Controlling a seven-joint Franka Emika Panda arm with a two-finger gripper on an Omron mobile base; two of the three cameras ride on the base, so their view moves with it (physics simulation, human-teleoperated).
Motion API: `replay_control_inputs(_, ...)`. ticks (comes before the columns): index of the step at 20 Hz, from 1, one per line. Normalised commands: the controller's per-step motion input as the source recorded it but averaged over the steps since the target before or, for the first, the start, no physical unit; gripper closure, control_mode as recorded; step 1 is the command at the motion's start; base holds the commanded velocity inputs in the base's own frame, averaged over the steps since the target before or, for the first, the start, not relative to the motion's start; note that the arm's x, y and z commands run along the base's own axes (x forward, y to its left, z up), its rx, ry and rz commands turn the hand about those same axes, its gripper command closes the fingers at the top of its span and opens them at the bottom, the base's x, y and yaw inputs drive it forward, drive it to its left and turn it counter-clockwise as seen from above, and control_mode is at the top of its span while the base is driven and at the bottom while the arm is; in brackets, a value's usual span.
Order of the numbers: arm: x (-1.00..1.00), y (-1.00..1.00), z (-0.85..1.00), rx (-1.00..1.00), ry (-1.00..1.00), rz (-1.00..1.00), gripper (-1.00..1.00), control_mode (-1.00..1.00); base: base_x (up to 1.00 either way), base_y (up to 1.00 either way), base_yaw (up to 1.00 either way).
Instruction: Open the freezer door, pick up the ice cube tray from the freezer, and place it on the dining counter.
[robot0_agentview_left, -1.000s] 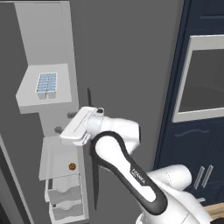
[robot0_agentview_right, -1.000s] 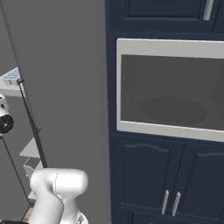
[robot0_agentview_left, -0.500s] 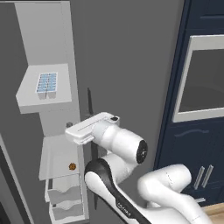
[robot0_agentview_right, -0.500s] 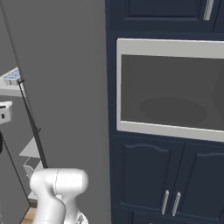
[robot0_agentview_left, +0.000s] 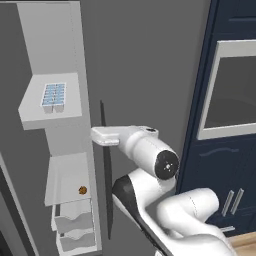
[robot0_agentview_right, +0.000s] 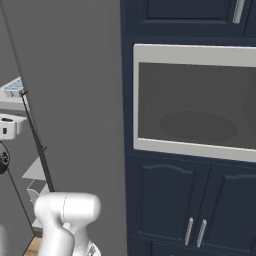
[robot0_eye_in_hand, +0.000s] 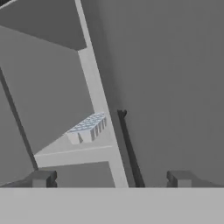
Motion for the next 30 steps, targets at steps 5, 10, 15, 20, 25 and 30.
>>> replay_control_inputs(5,-0.03,-0.65,0.38,0.00,0.24,-0.24,-1.00,-1.00,0.00,0.00,0.00)
replay_control_inputs(10,-0.07,-0.76,0.38,0.00,0.26,-0.17,-1.00,-1.00,0.00,0.00,0.00)
replay_control_inputs(15,-0.16,-0.79,0.10,0.00,0.21,-0.03,-1.00,-1.00,0.00,0.00,0.00)
replay_control_inputs(20,-0.11,-0.56,0.00,0.00,0.09,0.06,-1.00,-1.00,0.00,0.00,0.00)
replay_control_inputs(25,-0.21,-0.46,0.00,-0.03,0.01,0.11,-1.00,-1.00,0.00,0.00,0.00)
replay_control_inputs(30,-0.37,-0.17,-0.12,-0.11,0.00,0.07,-1.00,-1.00,0.00,0.00,0.00)
